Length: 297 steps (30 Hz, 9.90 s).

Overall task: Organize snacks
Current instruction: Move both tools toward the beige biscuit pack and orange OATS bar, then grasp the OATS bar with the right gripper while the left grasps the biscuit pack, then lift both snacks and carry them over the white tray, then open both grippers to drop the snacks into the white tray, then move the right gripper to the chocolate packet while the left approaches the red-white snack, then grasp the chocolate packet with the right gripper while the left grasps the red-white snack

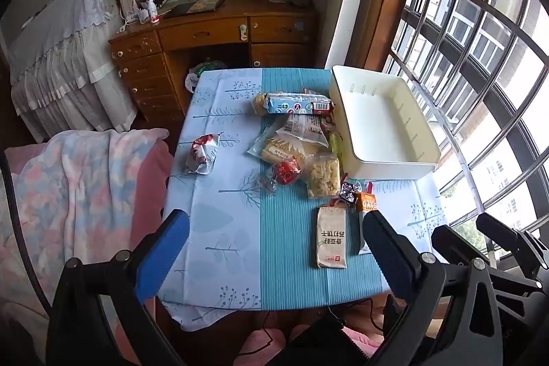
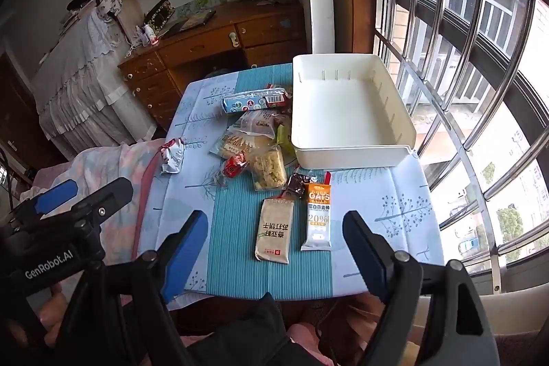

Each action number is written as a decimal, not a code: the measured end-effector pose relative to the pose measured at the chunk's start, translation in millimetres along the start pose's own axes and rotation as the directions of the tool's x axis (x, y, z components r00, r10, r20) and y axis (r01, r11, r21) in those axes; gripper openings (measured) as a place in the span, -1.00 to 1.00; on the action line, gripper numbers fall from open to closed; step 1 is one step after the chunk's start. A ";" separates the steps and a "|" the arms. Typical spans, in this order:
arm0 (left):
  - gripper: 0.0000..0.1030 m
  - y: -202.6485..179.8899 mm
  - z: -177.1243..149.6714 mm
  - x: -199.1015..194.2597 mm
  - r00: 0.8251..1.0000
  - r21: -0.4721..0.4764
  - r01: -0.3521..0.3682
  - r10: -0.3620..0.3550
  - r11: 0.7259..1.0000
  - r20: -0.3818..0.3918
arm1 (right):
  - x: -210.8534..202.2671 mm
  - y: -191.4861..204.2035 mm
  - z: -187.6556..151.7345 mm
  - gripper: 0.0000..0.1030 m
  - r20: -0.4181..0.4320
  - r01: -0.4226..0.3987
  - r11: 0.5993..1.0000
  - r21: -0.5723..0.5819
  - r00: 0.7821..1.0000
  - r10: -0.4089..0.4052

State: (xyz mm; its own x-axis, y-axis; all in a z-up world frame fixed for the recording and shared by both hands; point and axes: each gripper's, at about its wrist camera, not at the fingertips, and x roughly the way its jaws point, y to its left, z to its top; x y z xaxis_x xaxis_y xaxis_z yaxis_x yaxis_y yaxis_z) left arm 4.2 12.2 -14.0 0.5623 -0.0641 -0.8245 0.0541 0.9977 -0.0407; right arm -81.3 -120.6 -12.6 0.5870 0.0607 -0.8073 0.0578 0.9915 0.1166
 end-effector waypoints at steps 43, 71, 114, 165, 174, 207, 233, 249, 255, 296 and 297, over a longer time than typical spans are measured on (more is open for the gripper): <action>0.94 -31.2 9.1 146.5 0.941 0.054 0.105 -0.082 0.993 -0.327 | 73.8 -34.2 -16.4 0.58 -0.143 0.126 0.990 0.056 0.983 -0.116; 0.72 -106.7 -26.8 333.0 0.710 0.022 0.047 -0.018 0.999 -0.704 | 249.5 -94.1 -22.4 0.41 -0.588 -0.051 0.998 0.030 0.806 0.059; 0.01 -42.2 -32.2 254.4 0.831 0.033 0.077 -0.046 0.996 -0.555 | 202.7 -59.5 -35.3 -0.19 -0.444 0.092 0.992 0.087 0.895 -0.044; 0.02 -186.9 176.6 173.4 0.960 0.024 0.265 -0.261 0.964 -0.102 | 119.4 -145.2 132.7 -0.18 0.122 0.138 0.982 -0.128 0.985 -0.122; 0.39 -214.7 190.3 198.7 0.966 0.057 0.240 -0.233 0.969 -0.108 | 151.8 -171.7 154.5 -0.18 0.092 0.069 0.988 -0.136 0.994 -0.056; 0.55 -113.5 116.9 163.1 0.989 -0.107 0.048 -0.062 0.993 -0.134 | 174.7 -158.1 134.2 0.17 -0.027 -0.083 0.996 -0.037 0.996 0.082; 0.55 26.7 101.2 153.4 0.978 -0.043 0.008 -0.017 0.999 -0.207 | 167.4 -97.2 80.9 0.83 -0.057 0.032 0.990 0.137 0.998 -0.024; 0.55 103.7 97.1 216.3 0.958 0.056 -0.016 0.032 0.998 -0.286 | 217.2 -70.7 24.7 0.83 -0.192 0.119 0.904 0.411 0.981 -0.042; 0.55 118.8 99.0 252.7 0.949 0.072 -0.011 0.033 0.997 -0.314 | 233.2 -61.5 9.2 0.83 -0.239 0.163 0.894 0.417 0.969 -0.065; 0.16 150.6 91.5 390.6 0.909 0.122 -0.002 0.053 0.992 -0.414 | 298.8 -26.8 -6.7 0.07 -0.136 0.291 0.948 0.127 0.952 -0.274; 0.13 151.6 91.6 390.4 0.909 0.120 -0.001 0.051 0.993 -0.413 | 298.2 -24.6 -6.2 0.04 -0.133 0.294 0.947 0.128 0.951 -0.278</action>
State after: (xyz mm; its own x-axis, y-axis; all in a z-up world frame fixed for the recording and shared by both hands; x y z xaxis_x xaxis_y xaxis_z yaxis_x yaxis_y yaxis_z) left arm 307.4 136.4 -290.4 0.1733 0.0015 -0.9849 0.1521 0.9880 0.0283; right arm 87.3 -126.2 -259.8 0.4350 -0.2023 -0.8774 0.3311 0.9421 -0.0531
